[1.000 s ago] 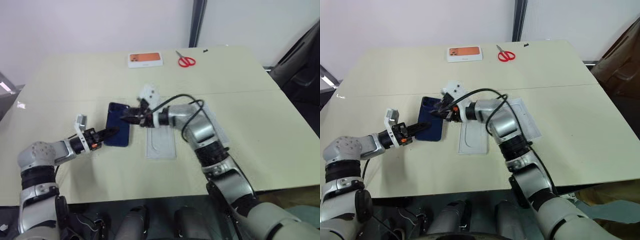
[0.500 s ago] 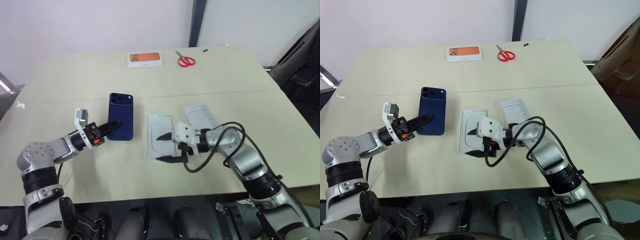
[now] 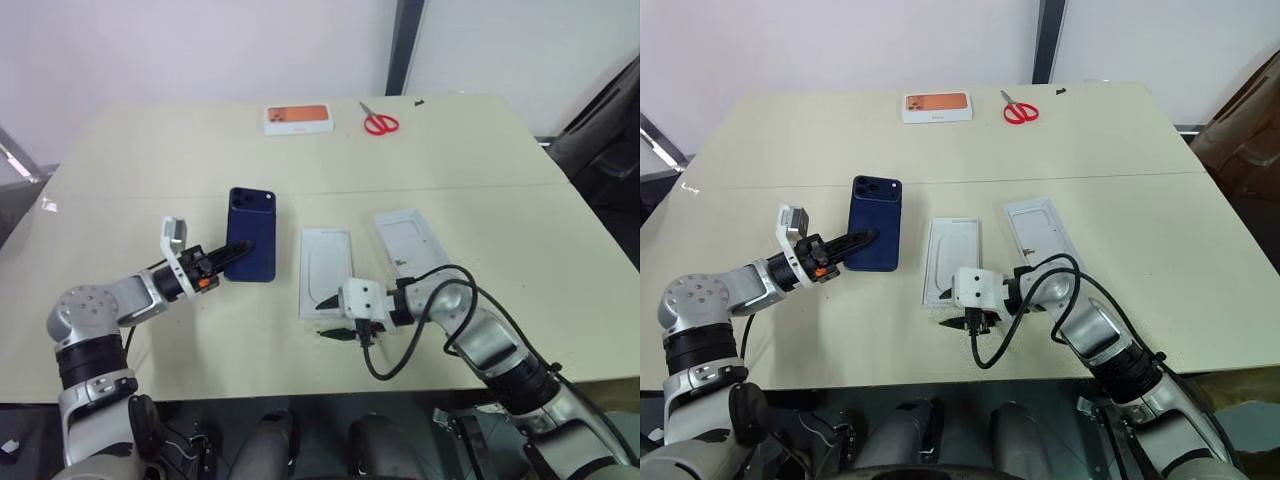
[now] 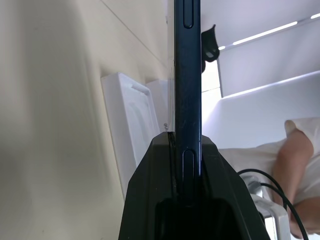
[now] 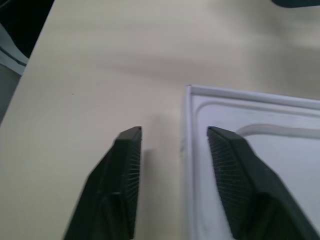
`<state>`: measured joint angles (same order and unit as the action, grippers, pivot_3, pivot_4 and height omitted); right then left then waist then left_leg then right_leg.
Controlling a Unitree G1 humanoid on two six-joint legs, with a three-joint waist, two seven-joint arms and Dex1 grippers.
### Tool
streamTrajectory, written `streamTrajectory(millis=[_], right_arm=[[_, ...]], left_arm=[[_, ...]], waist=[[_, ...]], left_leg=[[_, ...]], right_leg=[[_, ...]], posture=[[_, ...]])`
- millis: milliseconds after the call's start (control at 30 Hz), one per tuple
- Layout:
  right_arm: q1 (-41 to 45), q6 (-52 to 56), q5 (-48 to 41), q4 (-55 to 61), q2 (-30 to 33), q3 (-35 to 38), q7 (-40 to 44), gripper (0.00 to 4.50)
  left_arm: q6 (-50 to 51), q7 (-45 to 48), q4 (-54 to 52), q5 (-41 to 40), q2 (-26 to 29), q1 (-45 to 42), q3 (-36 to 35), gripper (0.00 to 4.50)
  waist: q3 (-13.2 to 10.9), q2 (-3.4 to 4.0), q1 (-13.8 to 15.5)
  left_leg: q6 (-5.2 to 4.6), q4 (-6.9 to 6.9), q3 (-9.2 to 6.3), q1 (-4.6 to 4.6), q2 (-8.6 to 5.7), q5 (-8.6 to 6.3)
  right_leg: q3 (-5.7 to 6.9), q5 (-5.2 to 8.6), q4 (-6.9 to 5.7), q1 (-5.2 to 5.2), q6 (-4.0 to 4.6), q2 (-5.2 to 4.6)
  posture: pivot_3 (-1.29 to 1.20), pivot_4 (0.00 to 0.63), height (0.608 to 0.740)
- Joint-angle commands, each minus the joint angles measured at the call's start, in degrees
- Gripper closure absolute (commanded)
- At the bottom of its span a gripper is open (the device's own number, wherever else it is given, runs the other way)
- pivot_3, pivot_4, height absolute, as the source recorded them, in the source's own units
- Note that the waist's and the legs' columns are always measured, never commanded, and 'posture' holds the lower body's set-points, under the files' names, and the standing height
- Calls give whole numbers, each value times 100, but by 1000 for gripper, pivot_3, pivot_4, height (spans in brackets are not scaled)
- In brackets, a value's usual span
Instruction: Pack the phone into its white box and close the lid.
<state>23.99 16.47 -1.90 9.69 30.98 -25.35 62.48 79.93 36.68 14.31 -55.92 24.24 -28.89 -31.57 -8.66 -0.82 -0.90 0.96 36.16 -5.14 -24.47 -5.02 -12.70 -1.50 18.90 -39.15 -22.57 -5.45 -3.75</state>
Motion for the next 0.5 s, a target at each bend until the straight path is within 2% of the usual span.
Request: streamTrajectory(millis=[33,133,233,300,333,500], right_arm=[[26,-121,-6,68,6,39,-13,2344],[29,-215,103,-57,9,-6,-41,2344],[74,-164,62,-113,-46,65,-71,3276],[78,-198,98,-149,-25,41,-63,4299],[72,-215,109,-162,-15,25,-54,4450],[141,-239,104,-167,-125,-27,-81,4450]], left_arm=[[46,0,-258,-304,44,-26,-105,4500],[36,-68,-267,-337,49,-21,-103,4500],[46,-127,-306,-371,21,-10,-107,4500],[54,-175,-317,-396,4,-5,-125,4500],[52,-193,-328,-405,1,2,-119,4500],[61,-303,-321,-487,-16,-12,-136,4500]], waist=[[0,0,6],[0,-1,8],[0,-1,8],[0,-1,9],[0,-2,9],[0,-2,7]], left_leg=[[0,0,0,0,0,0],[0,1,0,0,0,0],[1,1,0,0,0,1],[1,1,0,0,0,1],[1,1,0,0,0,1],[2,1,-1,1,0,1]], right_leg=[[0,0,0,0,0,0],[1,0,0,1,0,0],[1,0,0,1,0,0],[1,0,0,1,0,0],[1,0,0,1,0,0],[1,0,0,2,0,0]], posture=[[0,150,734],[0,150,734],[0,150,734],[0,150,734],[0,150,734],[0,150,734]])
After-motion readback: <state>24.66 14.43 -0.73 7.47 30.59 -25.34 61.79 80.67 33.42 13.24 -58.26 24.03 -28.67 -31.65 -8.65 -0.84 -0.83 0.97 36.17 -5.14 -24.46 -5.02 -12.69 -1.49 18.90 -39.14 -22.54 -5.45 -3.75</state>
